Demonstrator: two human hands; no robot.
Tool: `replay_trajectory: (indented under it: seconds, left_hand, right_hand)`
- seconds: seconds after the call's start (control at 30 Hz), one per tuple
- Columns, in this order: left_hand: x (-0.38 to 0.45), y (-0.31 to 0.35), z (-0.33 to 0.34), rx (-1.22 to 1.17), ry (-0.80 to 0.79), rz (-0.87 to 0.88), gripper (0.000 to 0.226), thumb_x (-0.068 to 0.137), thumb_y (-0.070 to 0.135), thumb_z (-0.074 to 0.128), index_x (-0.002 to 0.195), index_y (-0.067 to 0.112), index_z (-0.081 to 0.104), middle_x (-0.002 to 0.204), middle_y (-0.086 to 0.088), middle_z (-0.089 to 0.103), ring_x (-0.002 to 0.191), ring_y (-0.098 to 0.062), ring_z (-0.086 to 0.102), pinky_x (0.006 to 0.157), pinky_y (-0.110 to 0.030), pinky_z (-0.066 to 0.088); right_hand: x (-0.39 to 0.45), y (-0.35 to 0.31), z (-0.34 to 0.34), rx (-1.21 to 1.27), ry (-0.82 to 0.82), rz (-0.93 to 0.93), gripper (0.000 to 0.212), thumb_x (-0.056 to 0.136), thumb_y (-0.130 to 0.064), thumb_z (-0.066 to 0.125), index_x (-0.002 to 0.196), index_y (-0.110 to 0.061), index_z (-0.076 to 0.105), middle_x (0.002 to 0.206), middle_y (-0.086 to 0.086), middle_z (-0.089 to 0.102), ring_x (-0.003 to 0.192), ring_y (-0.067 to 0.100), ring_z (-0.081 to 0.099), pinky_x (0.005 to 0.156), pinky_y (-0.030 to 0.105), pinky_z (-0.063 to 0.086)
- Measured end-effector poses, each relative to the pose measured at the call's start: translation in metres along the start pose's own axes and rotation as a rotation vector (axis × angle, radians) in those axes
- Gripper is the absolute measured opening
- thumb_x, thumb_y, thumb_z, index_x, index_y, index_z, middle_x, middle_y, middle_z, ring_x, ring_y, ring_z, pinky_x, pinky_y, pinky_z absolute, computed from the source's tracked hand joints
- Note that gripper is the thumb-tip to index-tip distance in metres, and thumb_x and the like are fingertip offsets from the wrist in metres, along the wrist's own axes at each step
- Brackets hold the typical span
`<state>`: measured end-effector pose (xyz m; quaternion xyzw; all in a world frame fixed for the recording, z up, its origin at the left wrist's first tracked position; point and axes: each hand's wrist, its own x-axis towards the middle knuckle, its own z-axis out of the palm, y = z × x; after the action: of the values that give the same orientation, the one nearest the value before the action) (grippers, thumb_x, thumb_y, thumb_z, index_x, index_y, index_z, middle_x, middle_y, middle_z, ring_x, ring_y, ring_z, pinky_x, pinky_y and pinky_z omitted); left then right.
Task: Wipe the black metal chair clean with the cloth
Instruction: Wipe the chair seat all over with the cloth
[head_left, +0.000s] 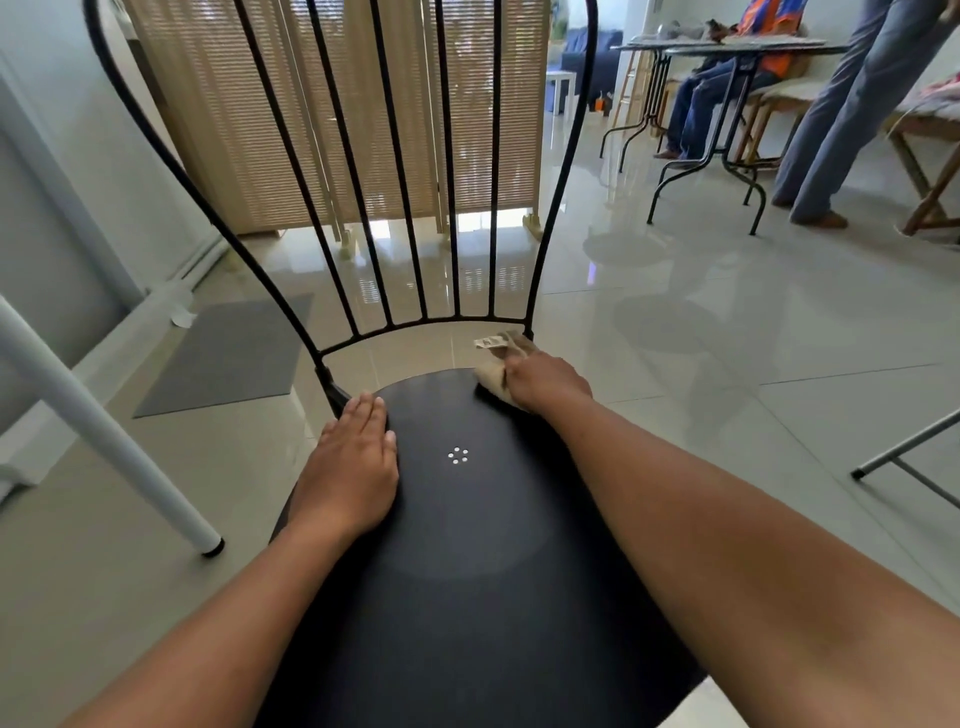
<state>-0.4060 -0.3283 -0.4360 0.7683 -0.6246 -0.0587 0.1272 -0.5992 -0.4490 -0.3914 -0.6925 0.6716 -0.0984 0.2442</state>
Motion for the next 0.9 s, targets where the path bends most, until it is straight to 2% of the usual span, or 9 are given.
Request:
replay_trajectory:
  seconds: [0.1,0.17,0.23,0.3,0.4,0.53,0.6,0.73,0.9]
  left_hand:
    - [-0.001,0.002,-0.002,-0.012,0.002,-0.007,0.055,0.106,0.03,0.021,0.157,0.014,0.012,0.166,0.001,0.005,0.152,-0.01,0.001,0.121,-0.029,-0.001]
    - [-0.002,0.004,-0.005,-0.038,-0.001,-0.013,0.055,0.105,0.029,0.022,0.157,0.014,0.014,0.166,0.001,0.007,0.152,-0.01,0.003,0.122,-0.03,0.001]
    - [-0.005,0.001,-0.009,-0.064,0.01,-0.048,0.055,0.105,0.028,0.025,0.157,0.013,0.017,0.165,-0.001,0.011,0.152,-0.013,0.006,0.123,-0.032,0.003]
    - [-0.012,-0.008,-0.011,-0.068,0.024,-0.12,0.055,0.104,0.029,0.025,0.156,0.012,0.019,0.165,-0.002,0.013,0.152,-0.015,0.009,0.124,-0.035,0.005]
    - [-0.03,-0.023,-0.011,-0.012,0.002,-0.222,0.058,0.104,0.038,0.019,0.157,0.013,0.015,0.165,-0.003,0.012,0.152,-0.017,0.007,0.124,-0.041,0.003]
    - [-0.037,-0.023,-0.012,-0.031,0.008,-0.29,0.06,0.104,0.042,0.016,0.157,0.013,0.013,0.165,-0.003,0.012,0.152,-0.018,0.007,0.123,-0.043,0.002]
    - [-0.036,-0.022,-0.011,-0.049,0.027,-0.289,0.058,0.104,0.038,0.016,0.157,0.014,0.013,0.165,-0.002,0.014,0.152,-0.018,0.008,0.123,-0.042,0.003]
    - [-0.037,-0.025,-0.01,-0.077,0.029,-0.3,0.058,0.103,0.034,0.017,0.157,0.013,0.01,0.165,-0.003,0.012,0.152,-0.017,0.007,0.123,-0.039,0.003]
    - [-0.038,-0.023,-0.009,-0.103,0.031,-0.295,0.059,0.104,0.036,0.018,0.158,0.013,0.007,0.166,-0.001,0.008,0.152,-0.014,0.004,0.123,-0.036,0.001]
  right_hand:
    - [-0.004,0.007,0.009,-0.066,0.104,-0.095,0.046,0.101,-0.034,0.029,0.137,-0.014,0.05,0.135,0.015,0.056,0.12,0.035,0.053,0.095,0.044,0.042]
    - [-0.006,0.011,0.018,-0.089,0.177,-0.209,0.045,0.1,-0.036,0.028,0.137,-0.019,0.047,0.138,0.011,0.055,0.12,0.033,0.054,0.092,0.044,0.041]
    - [-0.01,0.012,0.03,-0.19,0.163,-0.407,0.047,0.101,-0.037,0.026,0.146,-0.027,0.039,0.152,0.001,0.044,0.138,0.024,0.042,0.105,0.045,0.036]
    - [-0.015,0.007,0.041,-0.278,0.089,-0.578,0.05,0.104,-0.042,0.022,0.153,-0.033,0.029,0.161,-0.008,0.029,0.149,0.013,0.022,0.118,0.045,0.021]
    - [-0.025,-0.015,0.055,-0.282,-0.006,-0.716,0.051,0.104,-0.047,0.023,0.154,-0.04,0.022,0.163,-0.012,0.018,0.151,0.009,0.009,0.122,0.043,0.01]
    - [-0.029,-0.056,0.07,-0.347,-0.105,-0.763,0.06,0.099,-0.061,0.023,0.155,-0.042,0.013,0.164,-0.016,0.01,0.152,0.009,0.001,0.122,0.048,0.003]
    - [-0.025,-0.073,0.076,-0.378,-0.119,-0.751,0.065,0.097,-0.064,0.02,0.156,-0.041,0.008,0.164,-0.014,0.011,0.152,0.013,0.004,0.121,0.052,0.003]
    - [-0.017,-0.108,0.083,-0.394,-0.152,-0.712,0.059,0.099,-0.055,0.021,0.154,-0.034,0.026,0.162,-0.004,0.026,0.149,0.022,0.02,0.115,0.061,0.012]
    - [-0.015,-0.129,0.087,-0.456,-0.208,-0.713,0.052,0.103,-0.042,0.024,0.155,-0.035,0.022,0.165,-0.005,0.015,0.15,0.024,0.017,0.112,0.067,0.01]
